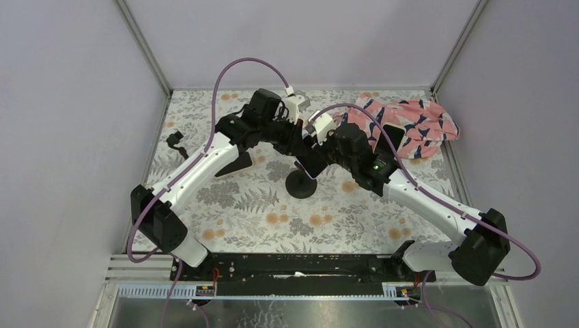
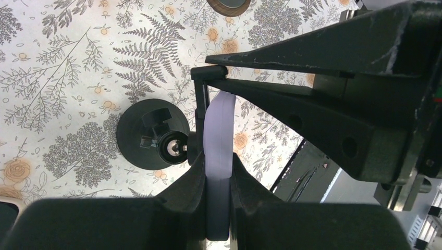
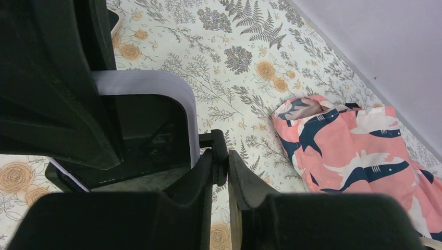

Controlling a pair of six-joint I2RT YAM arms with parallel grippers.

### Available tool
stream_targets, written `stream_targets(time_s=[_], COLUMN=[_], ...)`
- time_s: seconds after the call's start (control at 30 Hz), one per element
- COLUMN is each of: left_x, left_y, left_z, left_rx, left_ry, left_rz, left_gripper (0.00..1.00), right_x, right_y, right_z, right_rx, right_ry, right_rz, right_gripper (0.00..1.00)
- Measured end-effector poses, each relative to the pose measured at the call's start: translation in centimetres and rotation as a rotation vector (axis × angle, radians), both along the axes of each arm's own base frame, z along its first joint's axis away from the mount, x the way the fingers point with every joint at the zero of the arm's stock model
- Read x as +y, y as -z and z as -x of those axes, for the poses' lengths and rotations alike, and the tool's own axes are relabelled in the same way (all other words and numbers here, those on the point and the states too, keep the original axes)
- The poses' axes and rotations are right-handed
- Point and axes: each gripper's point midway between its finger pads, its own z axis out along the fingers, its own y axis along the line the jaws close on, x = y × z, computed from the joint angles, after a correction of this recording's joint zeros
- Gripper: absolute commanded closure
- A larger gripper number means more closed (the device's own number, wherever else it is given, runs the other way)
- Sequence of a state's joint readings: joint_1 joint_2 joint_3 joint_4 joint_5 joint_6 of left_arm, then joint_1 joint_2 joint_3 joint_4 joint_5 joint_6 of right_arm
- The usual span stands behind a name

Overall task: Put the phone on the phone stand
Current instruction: Install the phone on the phone stand.

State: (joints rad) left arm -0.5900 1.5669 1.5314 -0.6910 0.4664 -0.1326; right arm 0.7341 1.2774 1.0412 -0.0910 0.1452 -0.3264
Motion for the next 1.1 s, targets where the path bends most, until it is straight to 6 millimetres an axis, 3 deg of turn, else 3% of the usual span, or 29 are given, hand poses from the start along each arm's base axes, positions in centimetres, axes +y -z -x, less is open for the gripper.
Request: stream_targets(time_s=[1.1], left_x=[-1.1], left_y=[0.5], left_z=[0.1], left_rx=[0.107], left_ry=[-0.235], left_rz=[-0.084], left_gripper=[1.00], right_x=[-0.5], right_y=[0.3], right_z=[0.1], right_rx=[0.000], right_ry=[0.043], right_rz=[0.024], right_gripper=[1.00])
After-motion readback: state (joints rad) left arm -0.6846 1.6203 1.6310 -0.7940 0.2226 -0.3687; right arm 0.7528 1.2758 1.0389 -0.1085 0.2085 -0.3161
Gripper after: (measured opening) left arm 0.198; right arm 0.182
